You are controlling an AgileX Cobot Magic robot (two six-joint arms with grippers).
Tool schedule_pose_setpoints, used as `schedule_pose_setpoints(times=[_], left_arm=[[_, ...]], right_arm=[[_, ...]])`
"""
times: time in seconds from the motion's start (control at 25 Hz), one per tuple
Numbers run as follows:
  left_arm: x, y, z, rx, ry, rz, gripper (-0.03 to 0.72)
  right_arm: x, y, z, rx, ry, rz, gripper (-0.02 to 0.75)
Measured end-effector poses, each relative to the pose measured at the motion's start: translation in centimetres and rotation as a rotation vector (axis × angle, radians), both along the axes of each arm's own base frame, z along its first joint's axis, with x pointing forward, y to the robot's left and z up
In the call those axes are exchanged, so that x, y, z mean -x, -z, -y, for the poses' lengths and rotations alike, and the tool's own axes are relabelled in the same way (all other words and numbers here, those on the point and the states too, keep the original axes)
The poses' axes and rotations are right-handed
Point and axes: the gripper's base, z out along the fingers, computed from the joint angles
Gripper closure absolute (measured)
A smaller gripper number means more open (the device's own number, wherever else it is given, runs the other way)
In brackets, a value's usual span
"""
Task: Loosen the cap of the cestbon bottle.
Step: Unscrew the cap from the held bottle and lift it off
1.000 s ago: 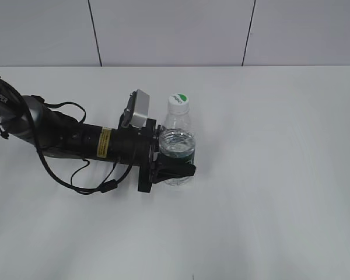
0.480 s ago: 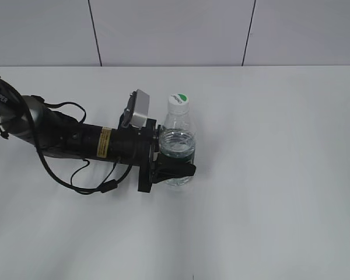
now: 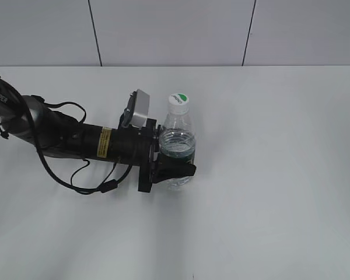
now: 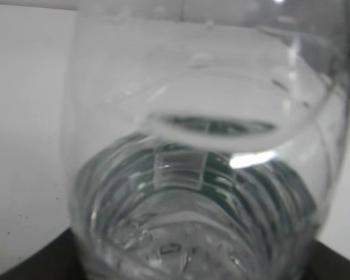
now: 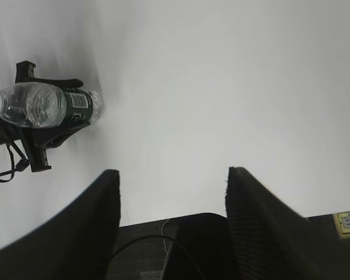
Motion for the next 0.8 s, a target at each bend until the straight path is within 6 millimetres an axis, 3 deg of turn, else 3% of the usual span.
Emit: schedule_pose_setpoints(times=[0.2,0.32,0.8], left_arm=[[0.0,0.0,0.0,-0.001,-0.004,0.0,0.278],[-0.1,0.0,0.0,-0.002,-0.009,0.0,0.278],[-0.1,0.0,0.0,-0.002,-0.017,-0.001,0.278]], right_arm=[[-3.2,-0.3,-0.5,-0.001,0.003,-0.047,0.297],[-5.0,-0.3,-2.1,0.031,-0.038,-0.075,0.297],[-13.4,1.6,-12.2,0.07,-0.235,-0.151,0.297]])
